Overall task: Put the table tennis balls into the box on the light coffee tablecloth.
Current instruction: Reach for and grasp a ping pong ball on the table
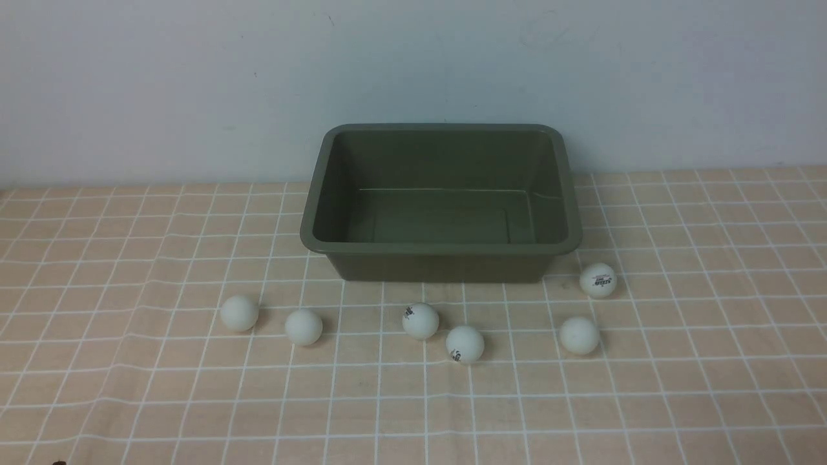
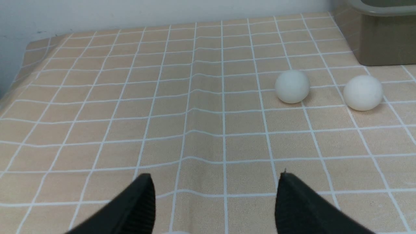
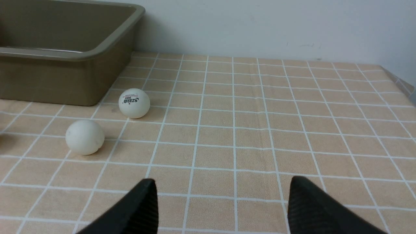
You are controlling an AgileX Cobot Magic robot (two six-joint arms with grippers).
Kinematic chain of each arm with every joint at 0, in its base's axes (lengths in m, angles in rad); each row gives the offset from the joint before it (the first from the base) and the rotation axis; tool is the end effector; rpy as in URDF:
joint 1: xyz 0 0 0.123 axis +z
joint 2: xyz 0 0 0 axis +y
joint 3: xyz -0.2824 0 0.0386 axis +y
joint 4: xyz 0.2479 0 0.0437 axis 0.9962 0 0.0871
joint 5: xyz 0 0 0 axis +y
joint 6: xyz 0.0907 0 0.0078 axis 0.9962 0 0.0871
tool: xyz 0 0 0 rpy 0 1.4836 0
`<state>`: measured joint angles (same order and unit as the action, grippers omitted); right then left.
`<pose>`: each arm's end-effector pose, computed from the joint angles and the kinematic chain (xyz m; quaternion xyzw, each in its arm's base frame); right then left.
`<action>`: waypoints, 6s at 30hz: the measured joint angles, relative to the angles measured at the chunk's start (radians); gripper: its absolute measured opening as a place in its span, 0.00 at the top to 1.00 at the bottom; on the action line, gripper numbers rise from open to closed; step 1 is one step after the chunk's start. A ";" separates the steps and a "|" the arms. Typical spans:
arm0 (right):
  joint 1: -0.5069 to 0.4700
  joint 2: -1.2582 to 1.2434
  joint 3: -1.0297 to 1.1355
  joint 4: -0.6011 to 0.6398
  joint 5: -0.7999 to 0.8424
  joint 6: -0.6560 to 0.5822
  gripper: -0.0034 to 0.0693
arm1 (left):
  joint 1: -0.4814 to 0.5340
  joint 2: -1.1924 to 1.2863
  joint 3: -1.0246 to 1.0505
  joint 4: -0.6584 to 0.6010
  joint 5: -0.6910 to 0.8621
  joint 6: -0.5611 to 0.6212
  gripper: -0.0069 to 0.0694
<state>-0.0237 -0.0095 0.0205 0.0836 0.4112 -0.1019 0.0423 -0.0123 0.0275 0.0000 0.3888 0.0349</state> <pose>0.0516 0.0018 0.1700 -0.0103 0.8146 -0.0006 0.5799 0.0521 0.0022 0.1696 -0.0030 0.8098 0.0226 0.5863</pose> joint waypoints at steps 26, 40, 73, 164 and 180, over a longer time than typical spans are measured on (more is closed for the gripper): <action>0.000 0.000 0.000 0.000 0.000 0.000 0.28 | 0.000 0.000 0.000 0.000 0.000 0.000 0.37; 0.000 0.000 -0.073 0.098 -0.067 0.102 0.28 | 0.000 0.000 0.000 0.000 0.000 0.000 0.37; 0.000 0.000 -0.399 0.236 0.203 0.107 0.28 | 0.000 0.000 0.000 -0.026 -0.010 -0.020 0.37; 0.000 1.644 -1.289 0.483 0.630 -0.848 0.28 | -0.005 0.472 -0.542 -0.545 0.236 0.527 0.37; 0.014 2.026 -1.578 0.486 0.712 -0.958 0.28 | -0.005 0.472 -0.542 -0.549 0.245 0.535 0.37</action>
<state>-0.0096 2.0163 -1.5576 0.5699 1.1236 -1.0598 0.0373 0.4597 -0.5149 -0.5487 0.6342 0.5701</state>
